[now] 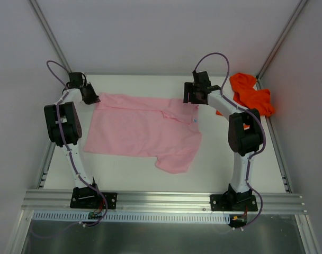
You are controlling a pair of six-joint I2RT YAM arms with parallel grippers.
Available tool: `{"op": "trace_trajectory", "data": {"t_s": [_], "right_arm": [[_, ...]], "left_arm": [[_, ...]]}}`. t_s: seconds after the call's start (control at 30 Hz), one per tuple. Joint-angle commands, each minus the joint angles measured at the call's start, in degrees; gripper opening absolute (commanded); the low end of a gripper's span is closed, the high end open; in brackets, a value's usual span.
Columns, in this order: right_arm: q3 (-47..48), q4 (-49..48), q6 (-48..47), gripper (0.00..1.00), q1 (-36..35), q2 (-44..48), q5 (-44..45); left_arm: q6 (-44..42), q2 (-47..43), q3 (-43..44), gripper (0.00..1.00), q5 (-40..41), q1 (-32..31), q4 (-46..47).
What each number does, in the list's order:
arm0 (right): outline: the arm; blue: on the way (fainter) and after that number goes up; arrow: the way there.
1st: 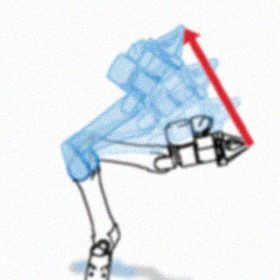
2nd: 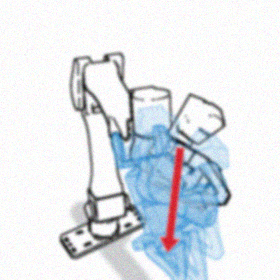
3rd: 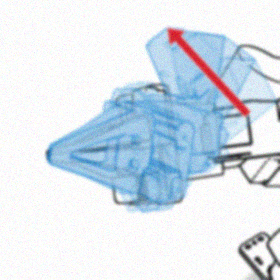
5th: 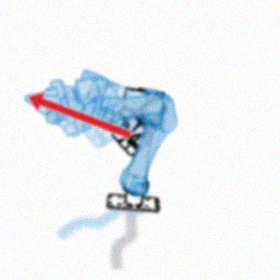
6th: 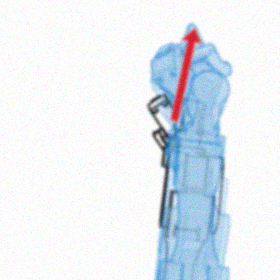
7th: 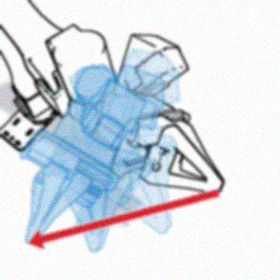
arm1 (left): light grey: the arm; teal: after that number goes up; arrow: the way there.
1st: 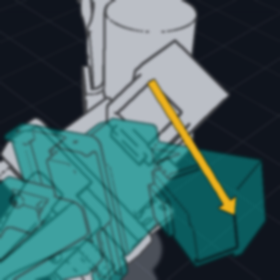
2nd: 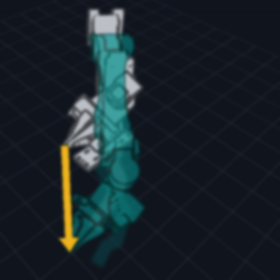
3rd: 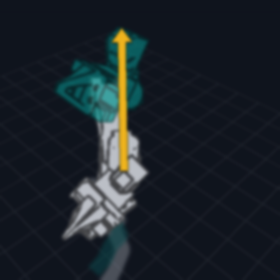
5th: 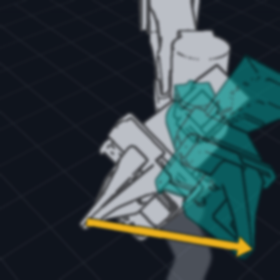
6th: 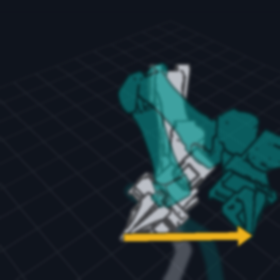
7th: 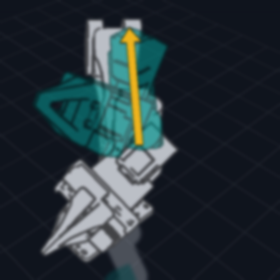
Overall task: Fold and stack the t-shirts
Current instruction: Fold the flattened tshirt in 1/3 of the way
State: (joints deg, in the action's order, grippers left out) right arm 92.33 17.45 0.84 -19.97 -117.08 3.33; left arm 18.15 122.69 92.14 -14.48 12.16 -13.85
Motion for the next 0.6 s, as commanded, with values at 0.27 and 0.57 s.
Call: {"op": "trace_trajectory", "data": {"t_s": [0.27, 0.57], "right_arm": [[-0.3, 0.3, -0.4, 0.69, 0.4, 2.6, 0.8], [-2.2, -0.1, -0.3, 0.69, 0.3, 3.5, 0.8]], "left_arm": [[-6.2, -7.8, -4.8, 0.0, 3.3, -0.2, 1.0], [-6.0, -8.9, -6.4, 0.02, 8.1, -0.1, -0.7]]}}
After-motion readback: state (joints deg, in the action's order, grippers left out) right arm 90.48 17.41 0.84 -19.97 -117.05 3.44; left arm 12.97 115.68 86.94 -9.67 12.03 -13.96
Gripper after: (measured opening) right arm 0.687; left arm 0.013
